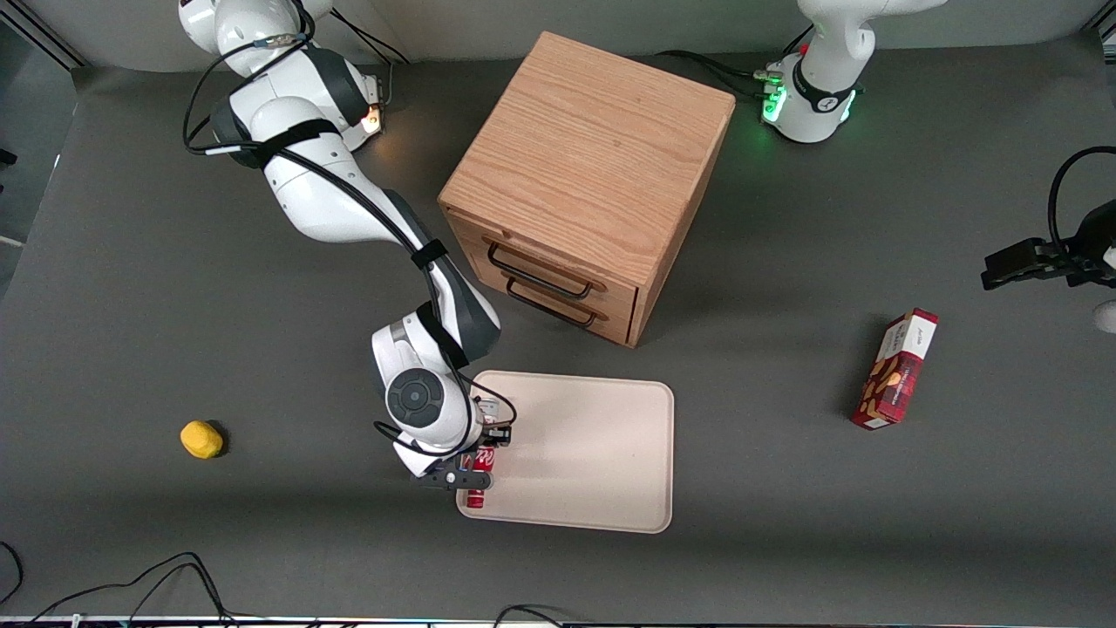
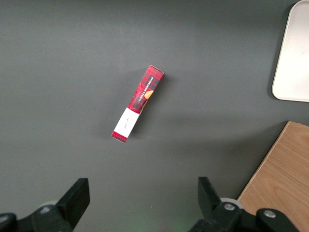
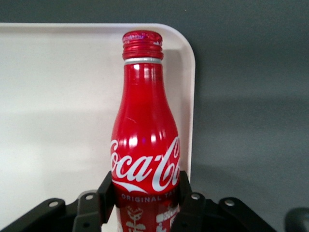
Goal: Place coke bottle on tray
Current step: 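Carry the bottle over the cream tray with the right gripper, then lower the bottle onto the tray and open the right gripper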
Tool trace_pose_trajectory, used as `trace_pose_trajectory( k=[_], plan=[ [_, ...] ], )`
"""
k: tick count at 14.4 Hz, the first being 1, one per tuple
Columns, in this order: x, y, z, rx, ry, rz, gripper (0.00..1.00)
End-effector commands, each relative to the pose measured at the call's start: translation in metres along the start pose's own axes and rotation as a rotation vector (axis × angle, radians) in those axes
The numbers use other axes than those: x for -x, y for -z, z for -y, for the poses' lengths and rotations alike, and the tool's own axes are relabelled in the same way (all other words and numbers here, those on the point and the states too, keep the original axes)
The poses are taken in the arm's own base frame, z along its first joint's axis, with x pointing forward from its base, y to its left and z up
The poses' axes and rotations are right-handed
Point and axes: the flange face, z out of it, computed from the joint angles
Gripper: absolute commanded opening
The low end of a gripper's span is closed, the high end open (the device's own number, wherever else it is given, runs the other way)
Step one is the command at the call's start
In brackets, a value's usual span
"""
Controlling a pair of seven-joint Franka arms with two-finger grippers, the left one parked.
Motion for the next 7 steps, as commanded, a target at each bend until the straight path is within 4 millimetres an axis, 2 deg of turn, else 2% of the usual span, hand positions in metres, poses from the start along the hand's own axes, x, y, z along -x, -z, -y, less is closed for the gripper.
trace_pose_trajectory(
  k=[1, 2, 7],
  plan=[
    [-0.0041, 0.0062, 0.0051, 0.001, 0.019, -0.031, 0.70],
    [-0.0046, 0.0064, 0.0046, 0.001, 0.014, -0.033, 1.00],
    [-0.0041, 0.0062, 0.0051, 0.001, 0.014, -0.031, 1.00]
  ],
)
